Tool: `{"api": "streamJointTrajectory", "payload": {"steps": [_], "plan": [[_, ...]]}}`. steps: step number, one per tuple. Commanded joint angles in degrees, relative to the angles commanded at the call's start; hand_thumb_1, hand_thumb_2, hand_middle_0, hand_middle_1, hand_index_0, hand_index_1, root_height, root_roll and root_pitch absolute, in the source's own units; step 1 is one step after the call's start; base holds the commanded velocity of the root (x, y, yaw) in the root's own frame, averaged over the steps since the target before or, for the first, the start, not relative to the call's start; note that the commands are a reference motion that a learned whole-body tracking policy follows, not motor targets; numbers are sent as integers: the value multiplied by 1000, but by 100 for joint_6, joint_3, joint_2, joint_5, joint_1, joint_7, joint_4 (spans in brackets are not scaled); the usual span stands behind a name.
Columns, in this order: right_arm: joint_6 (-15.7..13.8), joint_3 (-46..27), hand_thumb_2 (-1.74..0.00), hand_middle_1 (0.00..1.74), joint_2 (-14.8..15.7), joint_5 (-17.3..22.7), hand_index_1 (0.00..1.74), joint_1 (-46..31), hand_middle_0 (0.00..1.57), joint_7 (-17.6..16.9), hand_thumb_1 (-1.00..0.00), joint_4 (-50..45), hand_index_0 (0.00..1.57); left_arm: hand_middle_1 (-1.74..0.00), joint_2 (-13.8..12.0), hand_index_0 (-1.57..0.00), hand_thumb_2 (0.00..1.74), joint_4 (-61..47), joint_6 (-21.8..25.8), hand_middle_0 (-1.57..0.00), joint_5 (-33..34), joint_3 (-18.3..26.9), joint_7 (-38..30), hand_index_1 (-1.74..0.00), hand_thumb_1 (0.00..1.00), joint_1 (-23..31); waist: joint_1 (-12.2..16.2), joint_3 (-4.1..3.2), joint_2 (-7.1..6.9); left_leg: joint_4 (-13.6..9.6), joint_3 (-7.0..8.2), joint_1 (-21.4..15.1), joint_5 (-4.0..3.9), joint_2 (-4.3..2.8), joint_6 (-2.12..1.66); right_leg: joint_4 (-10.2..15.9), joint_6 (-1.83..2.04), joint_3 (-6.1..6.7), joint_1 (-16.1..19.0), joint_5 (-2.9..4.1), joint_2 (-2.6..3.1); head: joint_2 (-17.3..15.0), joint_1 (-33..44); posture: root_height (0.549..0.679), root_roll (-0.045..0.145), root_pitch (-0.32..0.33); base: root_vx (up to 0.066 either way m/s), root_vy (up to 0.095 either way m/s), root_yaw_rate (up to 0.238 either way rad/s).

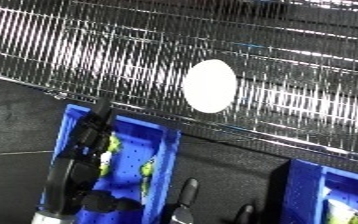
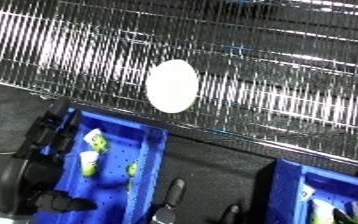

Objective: Pick up the object and place it into the box

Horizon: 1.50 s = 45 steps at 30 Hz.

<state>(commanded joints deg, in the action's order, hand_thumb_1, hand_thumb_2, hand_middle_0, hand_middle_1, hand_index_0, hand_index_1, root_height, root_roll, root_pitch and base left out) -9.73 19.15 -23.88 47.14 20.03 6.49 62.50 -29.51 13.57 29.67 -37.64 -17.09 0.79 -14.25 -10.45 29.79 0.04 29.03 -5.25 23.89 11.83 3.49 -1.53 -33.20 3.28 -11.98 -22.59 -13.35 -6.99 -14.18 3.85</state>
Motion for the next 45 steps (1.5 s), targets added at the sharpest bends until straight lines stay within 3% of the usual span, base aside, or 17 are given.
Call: {"api": "streamJointTrajectory", "payload": {"steps": [10, 17, 23, 34, 44, 45], "plan": [[53, 57, 0, 0, 60, -54, 0, 62, 0, 89, 0, 61, 0, 0, 75, 0, 0, 10, 60, 0, 540, -129, -490, 0, 0, -630, 200, 0, -179, 132, 140, 48, 56, -89, 18, -68, 30, 185, -102, 43, 102, 287, 465, 655, 36, 72, 29, 7, -151], [136, 211, 0, 0, 120, -177, 0, 204, 0, 144, 0, -12, 0, 0, 381, 0, 0, 545, -192, 0, 281, -202, -798, 0, 0, -1204, 418, 0, -346, 321, 281, 171, 124, -188, 28, -190, 60, 343, -281, 62, 192, 574, 1054, 651, 28, 76, 22, 27, -199], [231, 324, 0, 0, 133, -274, 0, 312, 0, 99, 0, -188, 0, 0, 534, 0, 0, 1155, -309, 0, 461, -244, -1057, 0, 0, -1644, 616, 0, -486, 419, 390, 283, 160, -285, 23, -216, 88, 443, -420, 98, 289, 929, 1540, 649, 21, 88, 8, 29, -178], [222, 449, 0, 0, 74, -321, 0, 253, 0, 44, 0, -519, 0, 0, 553, 0, 0, 2288, -309, 0, 292, -57, -1203, 0, 0, -2174, 871, 0, -733, 672, 498, 573, 309, -439, 25, -308, 116, 544, -695, 102, 425, 1457, 2180, 645, 7, 117, 5, 19, -106], [120, 603, 0, 0, 122, -192, 0, 161, 0, -73, 0, -837, 0, 0, 520, 0, 0, 2690, -382, 0, 389, -79, -1230, 0, 0, -2433, 992, 0, -885, 815, 488, 795, 412, -497, 28, -363, 119, 567, -879, 83, 491, 1670, 2251, 643, 0, 142, 5, -9, -14], [118, 623, 0, 0, 127, -177, 0, 172, 0, -84, 0, -861, 0, -87, 518, -79, 87, 2733, -393, -79, 397, -84, -1219, -87, 50, -2479, 1008, 0, -900, 816, 491, 805, 415, -505, 26, -356, 120, 570, -888, 85, 498, 1677, 2265, 643, 0, 144, -5, -9, -37]]}}
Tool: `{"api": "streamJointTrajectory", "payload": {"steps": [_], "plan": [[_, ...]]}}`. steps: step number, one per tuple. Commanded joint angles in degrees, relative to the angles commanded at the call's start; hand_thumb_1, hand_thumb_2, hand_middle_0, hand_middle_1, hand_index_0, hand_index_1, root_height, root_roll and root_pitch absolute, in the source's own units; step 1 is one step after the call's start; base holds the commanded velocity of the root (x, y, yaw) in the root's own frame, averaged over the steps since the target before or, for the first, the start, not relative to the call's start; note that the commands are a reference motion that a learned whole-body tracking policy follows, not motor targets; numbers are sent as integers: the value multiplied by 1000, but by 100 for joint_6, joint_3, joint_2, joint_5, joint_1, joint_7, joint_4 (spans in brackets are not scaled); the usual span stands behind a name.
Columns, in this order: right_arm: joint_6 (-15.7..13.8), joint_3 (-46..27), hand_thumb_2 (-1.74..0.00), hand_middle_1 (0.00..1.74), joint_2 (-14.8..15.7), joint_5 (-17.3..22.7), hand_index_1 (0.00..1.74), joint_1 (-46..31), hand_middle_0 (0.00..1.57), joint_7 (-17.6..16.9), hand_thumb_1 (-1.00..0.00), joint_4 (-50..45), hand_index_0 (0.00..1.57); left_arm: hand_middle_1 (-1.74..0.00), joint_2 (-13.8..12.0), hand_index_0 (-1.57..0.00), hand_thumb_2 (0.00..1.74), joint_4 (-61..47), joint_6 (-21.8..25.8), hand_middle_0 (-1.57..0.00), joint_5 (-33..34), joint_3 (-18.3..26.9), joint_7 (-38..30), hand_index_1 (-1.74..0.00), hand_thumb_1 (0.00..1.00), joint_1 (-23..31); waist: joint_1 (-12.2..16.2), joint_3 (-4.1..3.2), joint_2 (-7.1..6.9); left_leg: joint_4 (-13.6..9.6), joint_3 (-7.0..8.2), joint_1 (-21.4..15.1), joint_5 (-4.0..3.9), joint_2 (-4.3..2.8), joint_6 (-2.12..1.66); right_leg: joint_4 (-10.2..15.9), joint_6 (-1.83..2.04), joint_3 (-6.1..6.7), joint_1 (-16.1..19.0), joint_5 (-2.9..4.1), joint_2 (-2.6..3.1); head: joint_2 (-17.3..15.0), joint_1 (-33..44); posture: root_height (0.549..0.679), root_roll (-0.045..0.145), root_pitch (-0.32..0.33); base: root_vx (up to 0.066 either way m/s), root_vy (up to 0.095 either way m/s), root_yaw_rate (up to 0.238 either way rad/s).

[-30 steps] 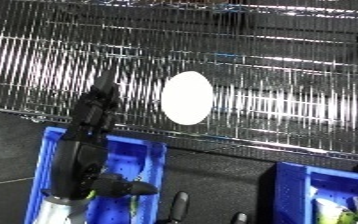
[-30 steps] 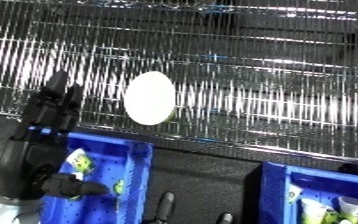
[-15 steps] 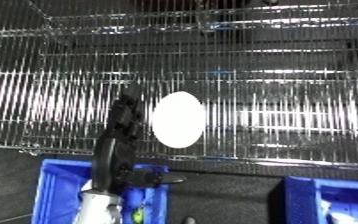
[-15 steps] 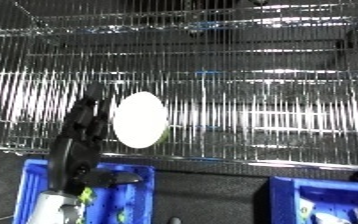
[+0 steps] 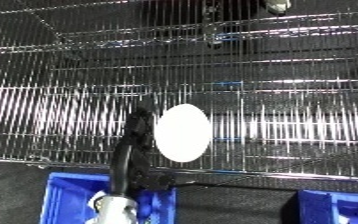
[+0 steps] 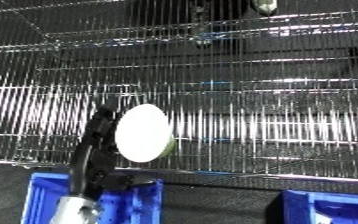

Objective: Pick up the object and place it into the box

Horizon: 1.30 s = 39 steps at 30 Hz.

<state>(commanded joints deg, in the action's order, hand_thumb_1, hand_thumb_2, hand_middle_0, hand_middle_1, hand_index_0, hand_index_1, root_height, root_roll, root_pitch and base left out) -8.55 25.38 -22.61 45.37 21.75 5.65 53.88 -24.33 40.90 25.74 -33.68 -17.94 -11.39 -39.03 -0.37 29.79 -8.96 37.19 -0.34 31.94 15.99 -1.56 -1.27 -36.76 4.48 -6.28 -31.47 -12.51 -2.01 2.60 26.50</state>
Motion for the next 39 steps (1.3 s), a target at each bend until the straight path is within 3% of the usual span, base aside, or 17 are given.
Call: {"api": "streamJointTrajectory", "payload": {"steps": [6, 19, 24, 29, 33, 39], "plan": [[28, 106, 0, 0, 31, 56, 0, 24, 0, -96, 0, -134, 0, -609, 9, -549, 609, 179, 27, -549, 11, -64, 105, -609, 350, -311, 96, 0, -55, -29, 23, 0, 13, -36, -20, 42, -3, 30, -16, -9, 31, 67, 78, 643, 0, 150, -5, -1, -40], [-4, 151, 0, 0, 143, 79, 0, -9, 0, -168, 0, -134, 0, -1740, 104, -1570, 1740, 321, -56, -1570, 98, -158, 141, -1740, 1000, -528, 136, 0, -26, -92, 34, -123, 21, -19, -51, 141, 2, 30, 84, -8, -17, -3, 102, 646, 8, 144, 0, -8, 9], [37, 122, 0, 0, 150, 67, 0, -23, 0, -207, 0, -98, 0, -1740, 56, -1570, 1740, 321, -61, -1570, -126, -119, 277, -1740, 1000, -459, 103, 0, 44, -214, 26, -238, -22, 18, -63, 226, 1, 34, 167, -4, -47, -19, 130, 648, 13, 141, -6, 10, 42], [-27, 0, 0, 0, 171, 95, 0, -142, 0, -209, 0, 82, 0, -1740, -2, -1570, 1740, -62, 402, -1570, -806, 99, 769, -1740, 1000, -157, -30, 0, 156, -285, -35, -352, -17, 98, -56, 255, -16, -19, 268, -37, -120, -131, -118, 649, 20, 134, -13, -4, 124], [-128, -144, 0, 0, 185, 113, 0, -300, 0, -290, 0, 195, 0, -1740, -22, -1570, 1740, -896, 694, -1570, -899, 376, 912, -1740, 1000, 392, -241, 0, 281, -356, -128, -438, -28, 208, -49, 282, -46, -107, 377, -76, -203, -142, -224, 651, 29, 127, -13, -40, 223], [-316, -379, 0, 0, 231, 338, 0, -543, 0, -393, 0, 279, 0, -1740, -218, -1570, 1740, -1962, 774, -1570, -732, 809, 774, -1740, 1000, 1116, -568, 0, 436, -500, -275, -531, -82, 372, -36, 278, -85, -276, 518, -151, -330, -185, -331, 653, 36, 120, -33, -63, 236]]}}
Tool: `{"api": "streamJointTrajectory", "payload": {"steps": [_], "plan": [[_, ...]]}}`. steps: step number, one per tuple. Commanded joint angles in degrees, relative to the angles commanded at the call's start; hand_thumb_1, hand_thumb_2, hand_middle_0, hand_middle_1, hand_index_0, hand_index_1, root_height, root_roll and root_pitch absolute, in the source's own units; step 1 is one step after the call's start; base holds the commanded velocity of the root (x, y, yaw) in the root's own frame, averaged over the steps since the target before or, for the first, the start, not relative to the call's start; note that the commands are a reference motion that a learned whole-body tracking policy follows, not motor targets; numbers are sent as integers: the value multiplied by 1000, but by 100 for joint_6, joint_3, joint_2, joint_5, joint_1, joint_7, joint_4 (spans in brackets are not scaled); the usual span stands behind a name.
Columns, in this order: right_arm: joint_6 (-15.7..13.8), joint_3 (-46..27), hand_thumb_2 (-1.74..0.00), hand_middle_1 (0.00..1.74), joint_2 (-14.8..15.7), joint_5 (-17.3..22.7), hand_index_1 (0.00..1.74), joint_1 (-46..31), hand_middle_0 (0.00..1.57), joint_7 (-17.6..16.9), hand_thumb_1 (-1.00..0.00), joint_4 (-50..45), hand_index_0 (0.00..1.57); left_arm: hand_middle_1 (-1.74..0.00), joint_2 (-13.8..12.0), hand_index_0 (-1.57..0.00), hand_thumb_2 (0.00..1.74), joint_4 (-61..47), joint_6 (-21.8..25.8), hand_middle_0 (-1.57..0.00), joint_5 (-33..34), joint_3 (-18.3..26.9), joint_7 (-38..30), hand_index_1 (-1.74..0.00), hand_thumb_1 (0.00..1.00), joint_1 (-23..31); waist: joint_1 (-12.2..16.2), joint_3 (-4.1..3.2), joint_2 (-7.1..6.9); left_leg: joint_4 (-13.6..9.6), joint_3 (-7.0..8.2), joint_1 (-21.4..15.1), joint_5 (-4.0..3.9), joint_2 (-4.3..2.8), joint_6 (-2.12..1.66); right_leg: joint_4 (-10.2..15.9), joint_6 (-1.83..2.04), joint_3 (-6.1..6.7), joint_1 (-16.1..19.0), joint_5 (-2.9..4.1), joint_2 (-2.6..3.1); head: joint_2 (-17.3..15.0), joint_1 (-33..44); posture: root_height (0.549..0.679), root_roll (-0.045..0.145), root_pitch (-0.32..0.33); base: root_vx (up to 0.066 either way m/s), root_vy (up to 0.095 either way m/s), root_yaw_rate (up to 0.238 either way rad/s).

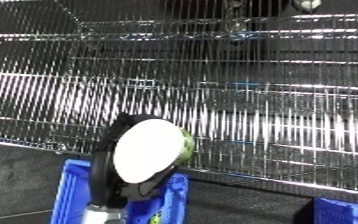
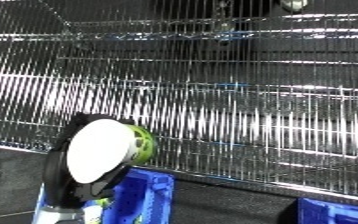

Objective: Pick up the object and place it into the box

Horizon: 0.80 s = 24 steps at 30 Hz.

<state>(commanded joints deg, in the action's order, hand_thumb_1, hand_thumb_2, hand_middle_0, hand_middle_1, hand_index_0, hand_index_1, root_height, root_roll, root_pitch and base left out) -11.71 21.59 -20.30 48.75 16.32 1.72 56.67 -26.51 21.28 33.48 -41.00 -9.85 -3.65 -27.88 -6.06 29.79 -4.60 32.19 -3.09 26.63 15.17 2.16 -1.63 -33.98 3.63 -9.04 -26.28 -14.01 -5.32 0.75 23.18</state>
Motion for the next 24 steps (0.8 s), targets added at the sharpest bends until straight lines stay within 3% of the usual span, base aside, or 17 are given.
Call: {"api": "streamJointTrajectory", "payload": {"steps": [4, 8, 11, 15, 18, 22, 24], "plan": [[-85, -136, 0, 0, 32, 138, 0, -106, 0, 47, 0, 120, 0, -1740, -141, -1570, 1740, -217, -69, -1570, 182, 275, -331, -1740, 1000, 376, -154, 0, 68, -64, -85, -79, -27, 73, 9, 21, -15, -76, 114, -36, -42, -84, 74, 654, 39, 112, -30, -39, 166], [-133, -268, 0, 0, 33, 264, 0, -137, 0, 112, 0, 275, 0, -1740, -208, -1570, 1740, -55, -295, -1570, 284, 438, -542, -1740, 1000, 839, -301, 0, 141, -194, -172, -184, -110, 115, 5, 113, -25, -167, 264, -47, -86, -440, 325, 656, 43, 105, -28, -36, 164], [-195, -367, 0, 0, 25, 305, 0, -129, 0, 215, 0, 467, 0, -1740, -213, -1570, 1740, 405, -363, -1570, 30, 555, -631, -1740, 1000, 1158, -397, 0, 194, -313, -224, -282, -182, 131, -5, 171, -36, -247, 391, -73, -131, -793, 764, 658, 45, 97, -20, -33, 169], [-306, -455, 0, 0, 31, 331, 0, -159, 0, 292, 0, 689, 0, -1740, -126, -1570, 1740, 1312, -304, -1570, -313, 724, -684, -1740, 1000, 1455, -477, 0, 204, -438, -269, -412, -252, 126, -16, 194, -52, -316, 558, -140, -168, -1020, 1257, 658, 46, 84, 1, -27, 151], [-370, -437, 0, 0, 49, 371, 0, -180, 0, 346, 0, 809, 0, -1740, -86, -1570, 1740, 1960, -349, -1570, -473, 836, -694, -1740, 1000, 1504, -495, 0, 156, -488, -290, -460, -278, 98, -19, 182, -74, -341, 616, -182, -157, -1067, 1526, 658, 46, 78, 7, -28, 101], [-381, -337, 0, 0, 46, 367, 0, -160, 0, 426, 0, 920, 0, -1740, -84, -1570, 1740, 2822, -520, -1570, -684, 998, -573, -1740, 1000, 1439, -459, 0, 52, -522, -278, -484, -305, 51, -27, 191, -113, -333, 648, -219, -81, -1186, 1828, 658, 46, 75, -7, -3, -9], [-353, -287, 0, 0, 33, 336, 0, -152, 0, 459, 0, 949, 0, -1566, -102, -1413, 1566, 3233, -633, -1413, -760, 1055, -475, -1566, 900, 1395, -430, 0, 1, -539, -272, -502, -324, 28, -37, 203, -125, -316, 669, -233, -40, -1252, 1941, 658, 46, 73, -6, 15, -48]]}}
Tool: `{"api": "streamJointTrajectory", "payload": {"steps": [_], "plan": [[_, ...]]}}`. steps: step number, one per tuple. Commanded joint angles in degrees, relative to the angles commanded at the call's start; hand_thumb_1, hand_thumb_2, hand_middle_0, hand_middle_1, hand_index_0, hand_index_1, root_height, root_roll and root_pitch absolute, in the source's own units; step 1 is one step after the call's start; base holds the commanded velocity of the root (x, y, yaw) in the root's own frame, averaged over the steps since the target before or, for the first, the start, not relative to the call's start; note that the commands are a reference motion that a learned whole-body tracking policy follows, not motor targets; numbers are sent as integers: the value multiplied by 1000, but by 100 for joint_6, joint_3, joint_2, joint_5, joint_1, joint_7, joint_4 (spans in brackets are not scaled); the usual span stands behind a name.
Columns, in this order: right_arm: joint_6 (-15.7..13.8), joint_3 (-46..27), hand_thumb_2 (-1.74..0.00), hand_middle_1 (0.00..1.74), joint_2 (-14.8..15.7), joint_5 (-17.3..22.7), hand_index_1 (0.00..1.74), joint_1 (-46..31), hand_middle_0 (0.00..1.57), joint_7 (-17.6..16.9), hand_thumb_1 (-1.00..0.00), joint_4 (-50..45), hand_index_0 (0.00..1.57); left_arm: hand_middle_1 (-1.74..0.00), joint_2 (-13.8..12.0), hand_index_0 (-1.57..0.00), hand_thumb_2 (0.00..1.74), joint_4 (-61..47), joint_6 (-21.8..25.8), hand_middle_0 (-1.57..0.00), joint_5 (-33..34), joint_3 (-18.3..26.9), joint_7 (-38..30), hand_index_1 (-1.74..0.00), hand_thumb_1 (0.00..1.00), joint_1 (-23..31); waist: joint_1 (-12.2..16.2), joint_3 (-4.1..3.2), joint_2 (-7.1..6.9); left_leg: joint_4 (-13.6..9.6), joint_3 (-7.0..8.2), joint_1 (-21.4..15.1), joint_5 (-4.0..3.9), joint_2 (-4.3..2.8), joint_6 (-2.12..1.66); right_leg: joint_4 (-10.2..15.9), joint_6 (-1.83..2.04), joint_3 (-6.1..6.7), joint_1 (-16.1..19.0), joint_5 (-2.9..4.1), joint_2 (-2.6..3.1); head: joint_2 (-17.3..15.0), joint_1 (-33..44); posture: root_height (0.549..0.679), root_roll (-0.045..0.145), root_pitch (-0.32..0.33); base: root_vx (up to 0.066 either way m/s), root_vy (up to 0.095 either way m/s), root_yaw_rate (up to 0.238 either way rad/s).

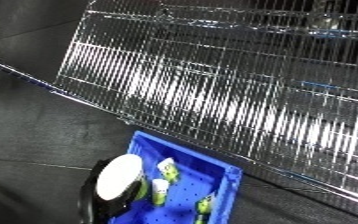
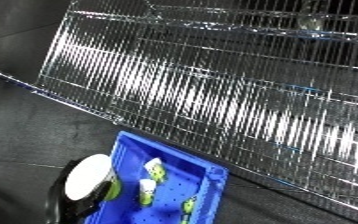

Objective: Pick up the object and place it into the box

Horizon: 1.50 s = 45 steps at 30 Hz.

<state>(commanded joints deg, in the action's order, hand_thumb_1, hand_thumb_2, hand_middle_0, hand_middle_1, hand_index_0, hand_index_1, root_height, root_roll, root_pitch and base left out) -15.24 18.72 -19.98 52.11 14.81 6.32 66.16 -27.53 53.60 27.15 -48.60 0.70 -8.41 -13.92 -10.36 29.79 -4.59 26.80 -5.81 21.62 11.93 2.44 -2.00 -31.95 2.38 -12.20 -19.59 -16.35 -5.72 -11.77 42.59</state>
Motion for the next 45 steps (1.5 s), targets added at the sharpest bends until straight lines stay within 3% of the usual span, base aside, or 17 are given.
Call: {"api": "streamJointTrajectory", "payload": {"steps": [4, 11, 18, 34, 41, 45], "plan": [[48, 76, 0, 0, -31, -72, 0, 4, 0, 62, 0, 46, 0, -1218, -40, -1099, 1218, 763, -373, -1099, -136, 42, 165, -1218, 700, -78, 64, 0, -95, -69, 13, -56, -47, -55, -22, 37, -14, 31, 48, -23, 58, -142, 157, 657, 45, 70, -4, 17, -46], [65, 113, 0, 0, -92, -217, 0, 1, 0, 180, 0, 126, 0, -609, -107, -549, 609, 2054, -1570, -549, -164, -61, 1006, -609, 350, -179, 205, 0, -214, -191, 56, -198, -85, -133, -47, 185, 5, 90, 174, -15, 101, -225, 262, 659, 44, 61, 0, 29, -68], [132, 88, 0, 0, -155, -385, 0, -3, 0, 235, 0, 143, 0, 0, -66, 0, 0, 2334, -1703, 0, -107, -130, 1468, 0, 0, -161, 294, 0, -154, -191, 124, -274, -55, -140, -45, 251, 3, 143, 245, -27, 73, -296, 239, 659, 45, 54, -4, 53, -59], [283, 173, 0, 0, -111, -463, 0, 54, 0, 255, 0, 63, 0, 0, 27, 0, 0, 2109, -1638, 0, -71, -418, 1473, 0, 0, -366, 328, 0, -115, -164, 169, -293, -24, -90, -26, 297, 34, 182, 258, 13, 73, -334, 85, 659, 41, 50, -3, 15, -32], [317, 176, 0, 0, -102, -550, 0, 60, 0, 210, 0, 16, 0, 0, 65, 0, 0, 2108, -1843, 0, -31, -465, 1761, 0, 0, -389, 375, -3, -107, -171, 207, -336, -7, -104, -29, 335, 56, 205, 276, 43, 66, -439, -291, 659, 39, 47, -6, 2, -31], [348, 177, 0, 0, -107, -612, 0, 86, 0, 184, 0, -1, 0, 0, 68, 0, 0, 2089, -1716, 0, 298, -536, 1794, 0, 0, -371, 403, -14, -73, -142, 246, -332, 13, -112, -22, 345, 70, 229, 250, 80, 68, -571, -788, 659, 37, 47, -21, -4, -82]]}}
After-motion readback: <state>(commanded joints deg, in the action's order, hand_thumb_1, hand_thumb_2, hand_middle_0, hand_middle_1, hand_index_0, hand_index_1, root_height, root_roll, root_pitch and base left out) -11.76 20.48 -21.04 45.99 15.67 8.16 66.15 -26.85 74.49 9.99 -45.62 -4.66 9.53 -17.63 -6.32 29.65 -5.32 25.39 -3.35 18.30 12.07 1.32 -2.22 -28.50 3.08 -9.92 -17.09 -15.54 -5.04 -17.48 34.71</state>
